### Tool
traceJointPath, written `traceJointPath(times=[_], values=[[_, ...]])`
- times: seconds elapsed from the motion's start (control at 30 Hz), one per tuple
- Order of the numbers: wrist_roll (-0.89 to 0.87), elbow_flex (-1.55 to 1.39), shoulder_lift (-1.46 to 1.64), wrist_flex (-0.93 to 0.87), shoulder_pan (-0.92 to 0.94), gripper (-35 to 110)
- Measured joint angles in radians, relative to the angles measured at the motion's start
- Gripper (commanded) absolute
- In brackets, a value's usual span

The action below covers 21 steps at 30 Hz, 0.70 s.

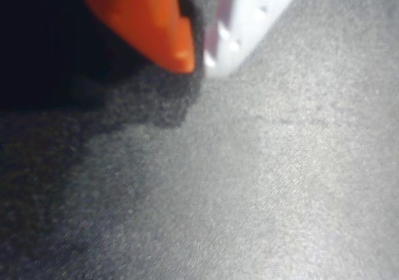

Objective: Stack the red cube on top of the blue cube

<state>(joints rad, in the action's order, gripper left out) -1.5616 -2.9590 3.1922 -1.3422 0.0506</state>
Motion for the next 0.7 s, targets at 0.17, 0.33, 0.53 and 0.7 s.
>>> traceJointPath(times=[0.17, 0.33, 0.53, 0.7], values=[[0.000, 0.000, 0.000, 0.000, 0.000, 0], [0.000, 0.000, 0.000, 0.000, 0.000, 0], [0.002, 0.000, 0.000, 0.000, 0.000, 0], [0.009, 0.000, 0.000, 0.000, 0.000, 0]])
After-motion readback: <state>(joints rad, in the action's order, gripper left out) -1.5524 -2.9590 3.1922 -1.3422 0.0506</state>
